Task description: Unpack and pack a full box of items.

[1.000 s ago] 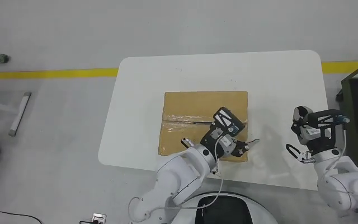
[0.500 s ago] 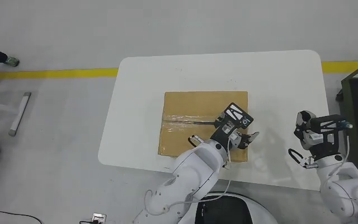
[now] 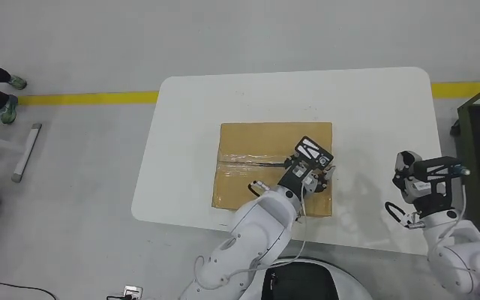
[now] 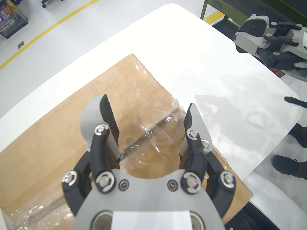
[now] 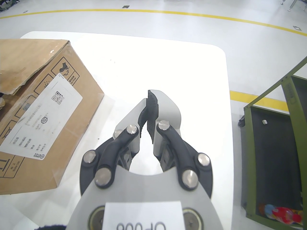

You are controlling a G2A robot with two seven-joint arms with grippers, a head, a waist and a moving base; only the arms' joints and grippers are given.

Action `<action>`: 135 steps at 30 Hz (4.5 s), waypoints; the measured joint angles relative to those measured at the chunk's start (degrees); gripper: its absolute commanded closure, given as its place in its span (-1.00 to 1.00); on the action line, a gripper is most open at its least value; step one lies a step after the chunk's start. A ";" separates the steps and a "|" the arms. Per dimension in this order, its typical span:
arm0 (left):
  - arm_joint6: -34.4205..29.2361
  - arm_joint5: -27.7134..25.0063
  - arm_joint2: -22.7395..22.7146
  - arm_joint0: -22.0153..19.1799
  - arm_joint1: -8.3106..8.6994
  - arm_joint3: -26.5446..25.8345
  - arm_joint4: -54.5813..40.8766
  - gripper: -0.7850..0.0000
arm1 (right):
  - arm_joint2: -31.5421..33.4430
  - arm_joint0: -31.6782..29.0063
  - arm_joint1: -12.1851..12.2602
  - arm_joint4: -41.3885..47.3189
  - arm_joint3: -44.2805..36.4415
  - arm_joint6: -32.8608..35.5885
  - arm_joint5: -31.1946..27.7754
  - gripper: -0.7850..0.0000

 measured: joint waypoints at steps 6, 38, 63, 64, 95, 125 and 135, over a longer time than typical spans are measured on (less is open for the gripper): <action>-0.70 -0.94 -1.06 1.05 0.05 -1.00 0.71 -0.28 | -0.17 -0.01 -0.28 -0.17 -0.21 0.15 0.02 1.00; 0.29 -1.74 -6.17 5.28 -0.05 -6.86 1.88 1.00 | -0.13 2.08 -1.64 1.07 -2.31 0.16 -0.99 1.00; 1.30 -6.25 -17.34 7.80 1.16 -14.66 -5.81 1.00 | -14.80 15.57 -2.20 -4.85 -0.32 8.03 -12.11 1.00; 1.34 -6.46 -17.81 7.70 1.23 -14.77 -5.81 1.00 | -15.13 15.66 -2.21 -5.18 -0.06 8.67 -12.27 1.00; 2.50 -18.15 -43.54 2.30 5.37 -14.75 1.28 1.00 | -15.89 18.83 -2.46 -6.32 3.06 14.86 -15.01 1.00; 1.28 -13.53 -51.31 2.10 7.90 -10.54 5.03 -1.00 | -15.73 19.45 -2.65 -6.78 3.50 16.44 -15.06 1.00; 0.74 -13.05 -54.64 2.53 8.76 -11.64 4.07 -1.00 | -15.47 19.20 -2.67 -6.83 3.18 16.51 -15.22 1.00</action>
